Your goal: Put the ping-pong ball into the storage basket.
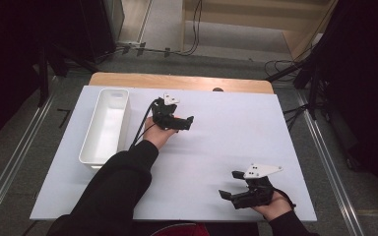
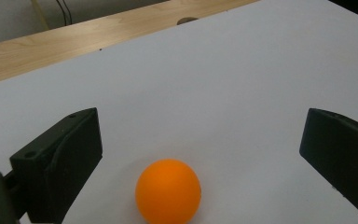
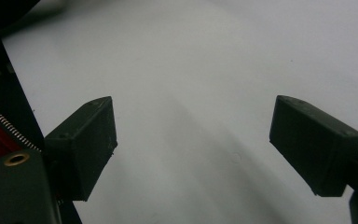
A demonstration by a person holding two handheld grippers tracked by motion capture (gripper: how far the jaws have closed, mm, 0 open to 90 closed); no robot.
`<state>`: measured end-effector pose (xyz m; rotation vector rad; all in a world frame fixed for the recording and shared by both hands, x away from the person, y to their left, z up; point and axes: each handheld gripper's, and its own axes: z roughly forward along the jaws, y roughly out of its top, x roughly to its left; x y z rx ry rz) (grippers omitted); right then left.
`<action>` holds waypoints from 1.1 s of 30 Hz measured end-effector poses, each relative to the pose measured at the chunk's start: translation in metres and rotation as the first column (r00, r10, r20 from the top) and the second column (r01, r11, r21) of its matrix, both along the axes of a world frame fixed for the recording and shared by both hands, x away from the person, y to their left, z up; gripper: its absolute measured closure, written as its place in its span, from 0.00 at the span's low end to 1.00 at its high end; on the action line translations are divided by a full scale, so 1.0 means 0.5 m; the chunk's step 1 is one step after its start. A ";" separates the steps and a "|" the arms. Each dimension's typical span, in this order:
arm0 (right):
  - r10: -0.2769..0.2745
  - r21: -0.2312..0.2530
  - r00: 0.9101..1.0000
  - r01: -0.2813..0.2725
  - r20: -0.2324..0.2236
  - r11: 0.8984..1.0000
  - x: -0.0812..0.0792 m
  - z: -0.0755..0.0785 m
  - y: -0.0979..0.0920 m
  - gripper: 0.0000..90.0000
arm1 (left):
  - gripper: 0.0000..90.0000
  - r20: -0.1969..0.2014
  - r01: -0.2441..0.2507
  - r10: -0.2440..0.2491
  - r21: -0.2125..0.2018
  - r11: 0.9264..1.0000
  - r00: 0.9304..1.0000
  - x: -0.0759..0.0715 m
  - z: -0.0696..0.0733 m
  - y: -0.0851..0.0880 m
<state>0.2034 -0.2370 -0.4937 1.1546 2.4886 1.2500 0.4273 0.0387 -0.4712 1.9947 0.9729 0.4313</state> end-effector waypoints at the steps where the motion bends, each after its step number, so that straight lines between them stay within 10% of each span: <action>1: -0.001 -0.002 1.000 0.001 0.001 1.000 0.000 0.000 0.000 0.15 | 0.00 0.000 0.000 0.000 0.001 1.000 1.000 0.000 -0.001 0.000; 33: 0.000 0.001 1.000 0.000 0.001 1.000 -0.002 0.000 0.000 0.15 | 0.00 -0.055 -0.025 0.026 0.017 1.000 0.998 0.004 -0.050 0.011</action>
